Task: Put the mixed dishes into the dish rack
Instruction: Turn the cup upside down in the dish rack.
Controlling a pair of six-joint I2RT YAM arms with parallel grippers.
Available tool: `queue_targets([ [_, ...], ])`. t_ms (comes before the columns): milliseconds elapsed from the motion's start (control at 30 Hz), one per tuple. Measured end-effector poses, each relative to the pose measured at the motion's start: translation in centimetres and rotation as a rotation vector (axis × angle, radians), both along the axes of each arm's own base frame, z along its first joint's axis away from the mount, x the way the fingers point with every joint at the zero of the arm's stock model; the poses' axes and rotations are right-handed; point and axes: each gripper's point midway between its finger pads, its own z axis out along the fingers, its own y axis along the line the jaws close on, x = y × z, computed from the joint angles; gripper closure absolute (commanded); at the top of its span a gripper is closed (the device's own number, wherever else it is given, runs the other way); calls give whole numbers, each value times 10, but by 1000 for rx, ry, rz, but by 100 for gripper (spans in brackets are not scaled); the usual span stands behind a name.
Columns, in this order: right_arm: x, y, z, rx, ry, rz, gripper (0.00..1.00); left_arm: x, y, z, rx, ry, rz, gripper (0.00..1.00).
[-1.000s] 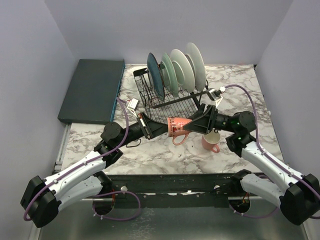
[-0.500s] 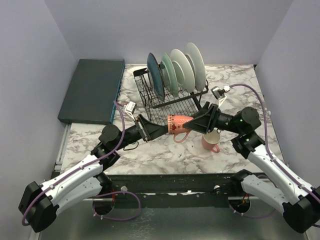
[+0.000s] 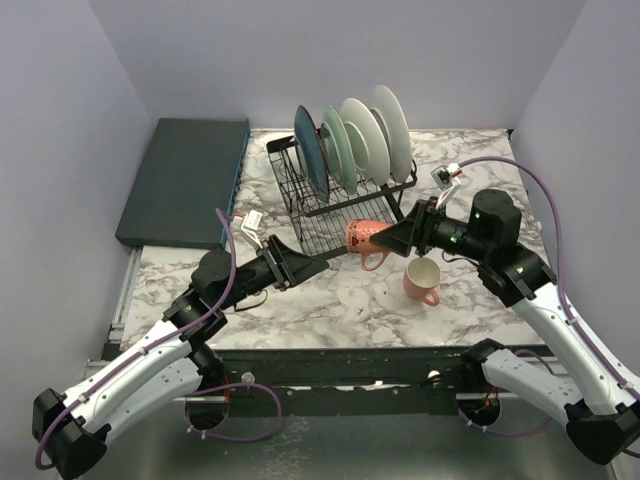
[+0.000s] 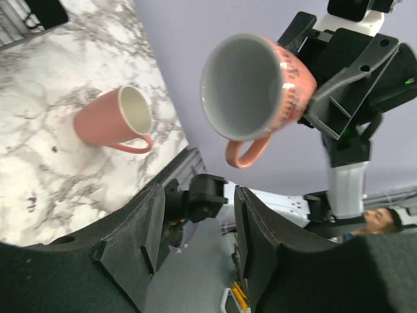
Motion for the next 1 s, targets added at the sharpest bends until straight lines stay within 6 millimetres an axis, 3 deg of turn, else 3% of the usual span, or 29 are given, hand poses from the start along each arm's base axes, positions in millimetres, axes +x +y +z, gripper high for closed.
queue_targets([
  [300, 27, -37, -74, -312, 130, -200, 74, 2, 6, -12, 118, -12, 16, 48],
  [733, 72, -57, -138, -533, 221, -365, 75, 0, 9, -33, 197, 20, 7, 48],
  [1000, 92, -63, -161, -569, 207, -442, 75, -2, 10, -36, 210, 21, 4, 48],
])
